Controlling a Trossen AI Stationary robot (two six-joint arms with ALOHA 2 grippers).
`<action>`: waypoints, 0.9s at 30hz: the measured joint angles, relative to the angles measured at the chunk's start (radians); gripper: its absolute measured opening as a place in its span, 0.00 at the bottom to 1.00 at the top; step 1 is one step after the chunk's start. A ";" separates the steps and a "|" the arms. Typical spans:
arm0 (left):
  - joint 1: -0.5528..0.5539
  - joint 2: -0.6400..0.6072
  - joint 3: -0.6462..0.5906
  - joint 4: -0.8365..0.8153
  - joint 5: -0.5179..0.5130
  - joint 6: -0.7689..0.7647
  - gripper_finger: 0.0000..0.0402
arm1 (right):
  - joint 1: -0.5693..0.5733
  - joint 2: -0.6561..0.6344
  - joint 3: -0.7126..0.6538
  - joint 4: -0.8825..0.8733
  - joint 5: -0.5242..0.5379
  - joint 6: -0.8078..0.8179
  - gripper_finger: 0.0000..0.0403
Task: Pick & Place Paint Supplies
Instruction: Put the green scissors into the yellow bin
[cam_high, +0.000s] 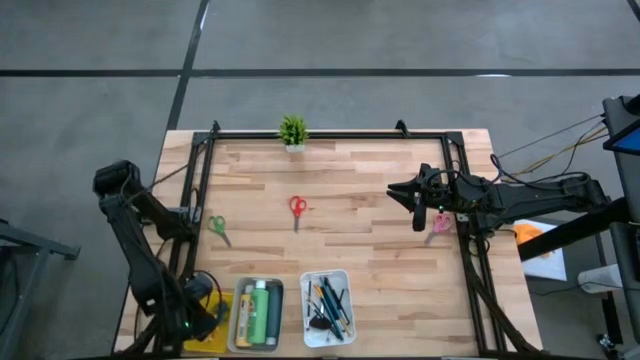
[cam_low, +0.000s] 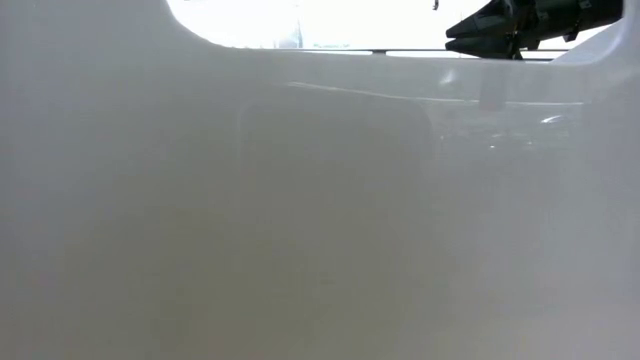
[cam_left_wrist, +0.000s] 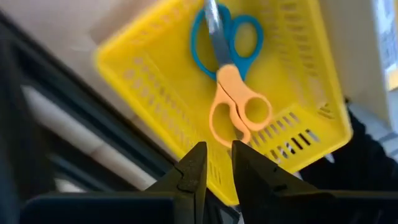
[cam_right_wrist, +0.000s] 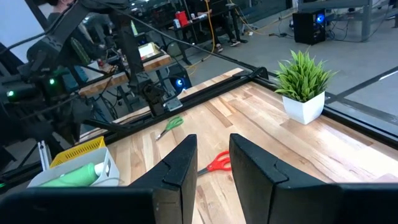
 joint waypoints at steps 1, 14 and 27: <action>0.006 -0.021 0.000 -0.022 0.000 -0.009 0.19 | 0.000 0.000 0.000 0.000 0.000 0.000 0.23; 0.303 -0.315 0.000 -0.433 -0.102 -0.287 0.20 | 0.000 0.000 0.000 0.000 0.000 0.000 0.23; 0.708 -0.344 -0.070 -0.534 -0.176 -0.440 0.20 | 0.000 0.000 0.000 0.000 0.000 0.000 0.23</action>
